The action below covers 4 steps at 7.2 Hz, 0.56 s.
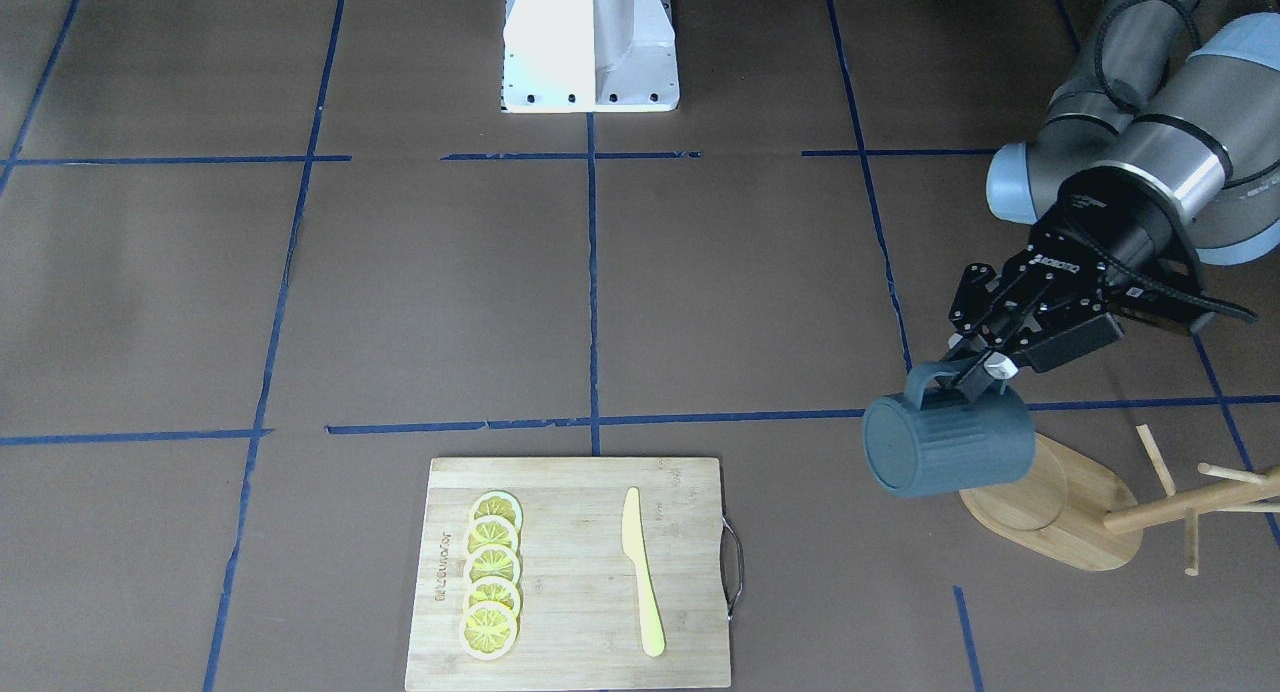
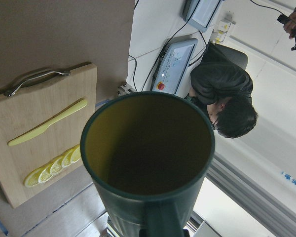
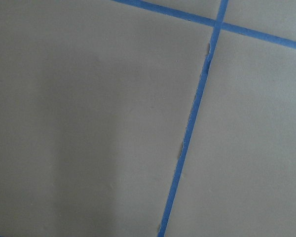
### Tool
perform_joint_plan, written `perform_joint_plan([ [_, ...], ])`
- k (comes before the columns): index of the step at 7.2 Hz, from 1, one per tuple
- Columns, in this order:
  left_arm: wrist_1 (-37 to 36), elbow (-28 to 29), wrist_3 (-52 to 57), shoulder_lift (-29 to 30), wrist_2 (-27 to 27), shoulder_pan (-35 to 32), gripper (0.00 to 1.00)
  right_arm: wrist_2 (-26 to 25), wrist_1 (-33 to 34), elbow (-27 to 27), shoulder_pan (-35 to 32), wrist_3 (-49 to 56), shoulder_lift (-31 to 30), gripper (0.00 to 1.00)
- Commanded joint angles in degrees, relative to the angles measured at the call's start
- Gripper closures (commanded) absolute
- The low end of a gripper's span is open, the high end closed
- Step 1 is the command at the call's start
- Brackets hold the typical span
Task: Hang cup on storage rack
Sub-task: 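Tilt the mug and hook its handle onto a mug tree peg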
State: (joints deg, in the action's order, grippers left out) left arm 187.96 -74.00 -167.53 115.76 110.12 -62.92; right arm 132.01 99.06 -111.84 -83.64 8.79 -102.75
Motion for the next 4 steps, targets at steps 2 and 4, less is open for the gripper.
perform_joint_plan([
  [2,15.28,9.29,-2.18,-1.31,0.09,-3.69,0.99,-0.09,-1.93,0.22,-0.21,-0.17,-0.26,0.00],
  [4,18.83,9.75,-2.27,-2.98,0.96,-3.87,0.99,-0.09,-1.94,0.13,-0.38,-0.17,-0.26,0.00],
])
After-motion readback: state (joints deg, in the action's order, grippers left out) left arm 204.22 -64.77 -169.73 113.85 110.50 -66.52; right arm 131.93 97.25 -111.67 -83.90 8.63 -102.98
